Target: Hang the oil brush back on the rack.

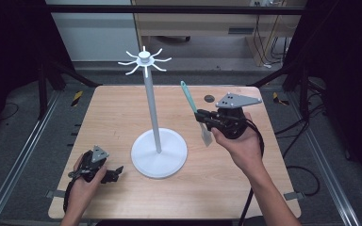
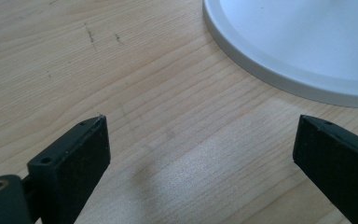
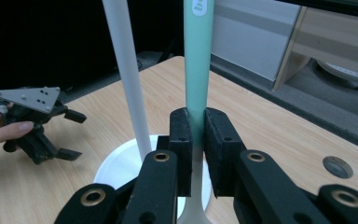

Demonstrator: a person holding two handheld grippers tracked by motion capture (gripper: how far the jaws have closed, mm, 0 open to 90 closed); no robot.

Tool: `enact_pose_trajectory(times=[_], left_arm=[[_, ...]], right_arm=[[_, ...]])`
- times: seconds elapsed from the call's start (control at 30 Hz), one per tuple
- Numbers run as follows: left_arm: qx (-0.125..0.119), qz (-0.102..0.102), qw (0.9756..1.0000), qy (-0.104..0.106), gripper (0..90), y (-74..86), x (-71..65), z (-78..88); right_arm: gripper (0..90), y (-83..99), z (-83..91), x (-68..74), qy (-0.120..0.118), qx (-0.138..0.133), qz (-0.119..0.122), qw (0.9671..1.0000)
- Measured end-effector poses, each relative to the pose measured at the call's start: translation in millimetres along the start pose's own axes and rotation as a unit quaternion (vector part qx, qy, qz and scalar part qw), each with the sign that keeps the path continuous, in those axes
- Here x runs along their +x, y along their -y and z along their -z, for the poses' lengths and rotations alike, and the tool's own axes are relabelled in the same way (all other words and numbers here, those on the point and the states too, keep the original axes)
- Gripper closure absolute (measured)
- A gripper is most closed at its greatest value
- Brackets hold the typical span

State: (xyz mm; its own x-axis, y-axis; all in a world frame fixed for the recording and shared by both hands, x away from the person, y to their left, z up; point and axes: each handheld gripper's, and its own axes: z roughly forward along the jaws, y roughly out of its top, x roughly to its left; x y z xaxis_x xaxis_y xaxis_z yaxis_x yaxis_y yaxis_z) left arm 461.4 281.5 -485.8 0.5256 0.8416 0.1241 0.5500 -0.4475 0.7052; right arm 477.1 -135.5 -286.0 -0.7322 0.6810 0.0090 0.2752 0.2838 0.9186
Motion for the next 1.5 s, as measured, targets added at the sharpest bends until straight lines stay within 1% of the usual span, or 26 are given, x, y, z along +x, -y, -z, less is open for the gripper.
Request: enact_pose_trajectory(times=[0.13, 0.43, 0.67, 0.77, 0.9, 1.07, 1.2, 1.5], left_arm=[[0.0, 0.0, 1.0, 0.0, 3.5, -0.1, 0.0, 0.1], [0.0, 0.0, 1.0, 0.0, 3.5, 0.0, 0.0, 0.3], [0.001, -0.001, 1.0, 0.0, 3.5, 0.0, -0.1, 0.3], [0.001, -0.001, 1.0, 0.001, 3.5, 0.1, -0.1, 0.0], [0.001, -0.001, 1.0, 0.001, 3.5, 0.1, -0.2, 0.1], [0.001, -0.001, 1.0, 0.002, 3.5, 0.1, -0.2, 0.1], [0.002, -0.002, 1.0, 0.002, 3.5, 0.1, -0.3, -0.2], [0.003, -0.002, 1.0, 0.003, 3.5, 0.0, -0.4, -0.1]], right_arm=[[82.0, -6.3, 0.9, 4.6, -0.002, -0.01, 0.005, 0.9999], [82.0, -20.6, 7.2, 17.7, -0.009, -0.045, 0.015, 0.9989], [82.0, -28.2, 13.4, 26.9, -0.017, -0.062, 0.022, 0.9977], [82.0, -30.1, 15.2, 27.6, -0.018, -0.067, 0.025, 0.9973], [81.9, -33.0, 17.2, 28.4, -0.023, -0.077, 0.024, 0.9965], [81.9, -37.5, 19.2, 31.1, -0.027, -0.086, 0.03, 0.9955], [81.9, -39.0, 20.6, 32.1, -0.032, -0.094, 0.03, 0.9946], [81.9, -42.0, 19.0, 36.6, -0.037, -0.094, 0.036, 0.9942]])
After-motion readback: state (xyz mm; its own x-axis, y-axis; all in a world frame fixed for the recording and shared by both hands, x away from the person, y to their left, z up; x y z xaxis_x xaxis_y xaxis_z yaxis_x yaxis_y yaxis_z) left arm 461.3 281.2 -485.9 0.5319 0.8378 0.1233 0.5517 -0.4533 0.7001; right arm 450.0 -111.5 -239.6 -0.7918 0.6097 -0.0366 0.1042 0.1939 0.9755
